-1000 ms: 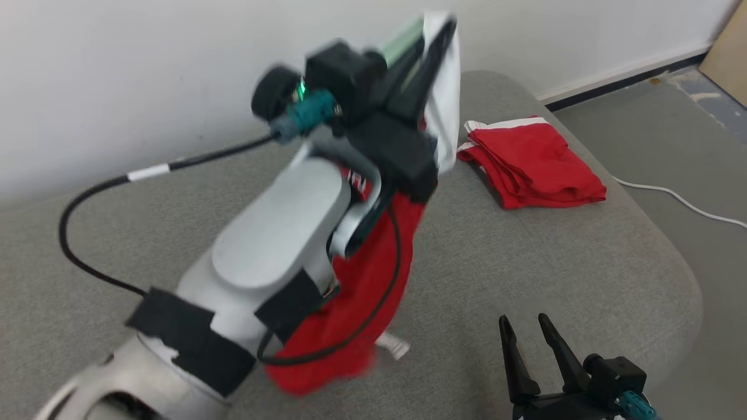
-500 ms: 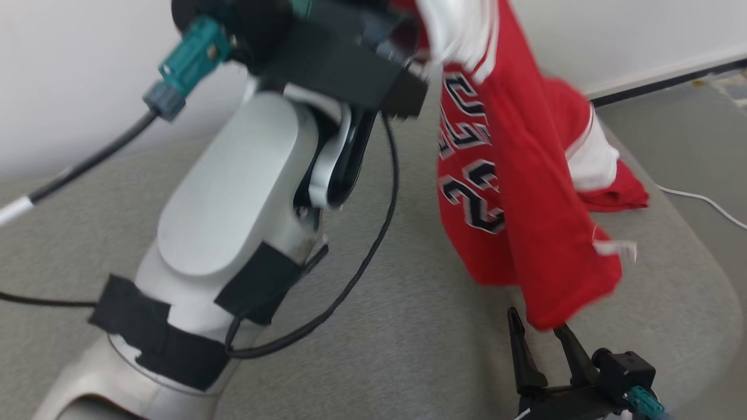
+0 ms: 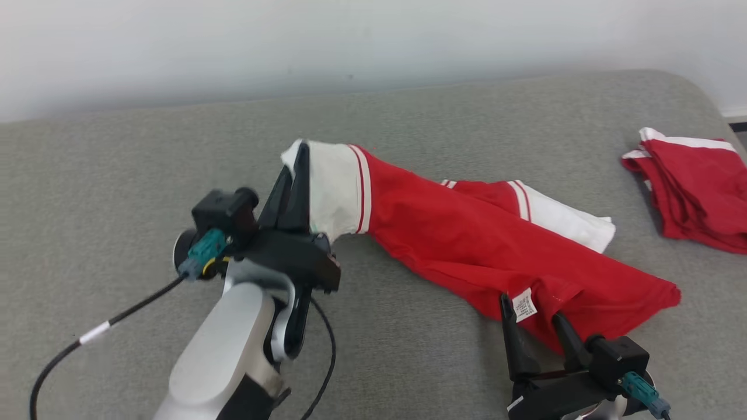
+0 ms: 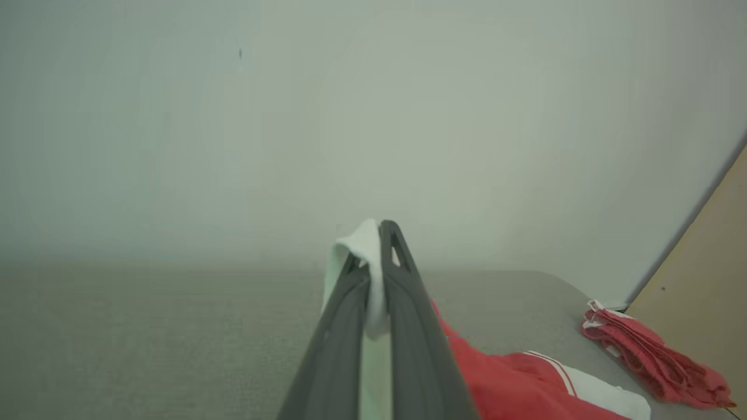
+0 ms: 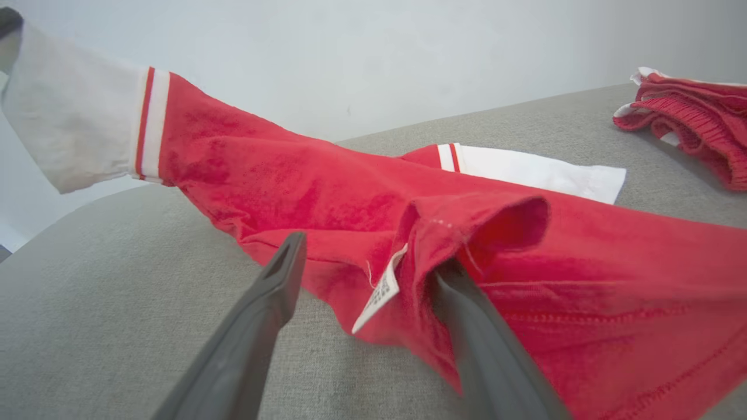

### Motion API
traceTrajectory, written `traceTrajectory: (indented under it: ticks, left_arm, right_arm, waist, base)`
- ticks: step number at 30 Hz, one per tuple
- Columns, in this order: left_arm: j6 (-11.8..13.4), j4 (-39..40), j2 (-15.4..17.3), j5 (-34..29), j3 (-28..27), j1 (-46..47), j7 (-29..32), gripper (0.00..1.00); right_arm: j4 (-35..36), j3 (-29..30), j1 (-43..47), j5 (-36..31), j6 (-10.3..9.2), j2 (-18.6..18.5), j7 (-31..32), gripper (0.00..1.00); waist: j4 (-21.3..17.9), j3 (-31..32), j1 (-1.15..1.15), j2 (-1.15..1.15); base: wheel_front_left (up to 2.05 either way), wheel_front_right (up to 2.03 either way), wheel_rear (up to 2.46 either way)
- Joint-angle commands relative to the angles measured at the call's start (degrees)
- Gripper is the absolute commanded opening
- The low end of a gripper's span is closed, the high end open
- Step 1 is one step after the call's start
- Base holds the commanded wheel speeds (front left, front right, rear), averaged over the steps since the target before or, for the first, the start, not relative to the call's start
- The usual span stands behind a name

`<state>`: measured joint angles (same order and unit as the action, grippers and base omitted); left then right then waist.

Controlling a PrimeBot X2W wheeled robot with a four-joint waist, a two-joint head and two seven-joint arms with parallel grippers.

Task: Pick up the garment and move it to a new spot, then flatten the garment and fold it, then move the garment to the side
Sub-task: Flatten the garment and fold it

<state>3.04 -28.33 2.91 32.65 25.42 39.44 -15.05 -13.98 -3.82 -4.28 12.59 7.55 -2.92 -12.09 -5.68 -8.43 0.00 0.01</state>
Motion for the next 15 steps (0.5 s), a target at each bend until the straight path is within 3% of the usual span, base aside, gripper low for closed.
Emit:
traceTrajectory:
  ticks: [1,15]
  left_arm:
    - [-0.4,0.1,0.0,-0.7,-1.1,-2.3,-0.2,0.0]
    - [-0.9,8.3,0.0,-4.3,-11.0,-21.7,-0.2,0.0]
  right_arm:
    - [0.3,0.0,0.4,-0.6,-0.1,0.1,0.3,1.0]
    - [3.5,4.8,3.8,-1.2,-0.1,-0.6,2.4,1.0]
  waist:
    - [2.6,-0.9,0.0,-0.01]
    - [4.4,0.4,0.0,-0.01]
  base:
    - [0.0,0.0,0.0]
    - [0.0,0.0,0.0]
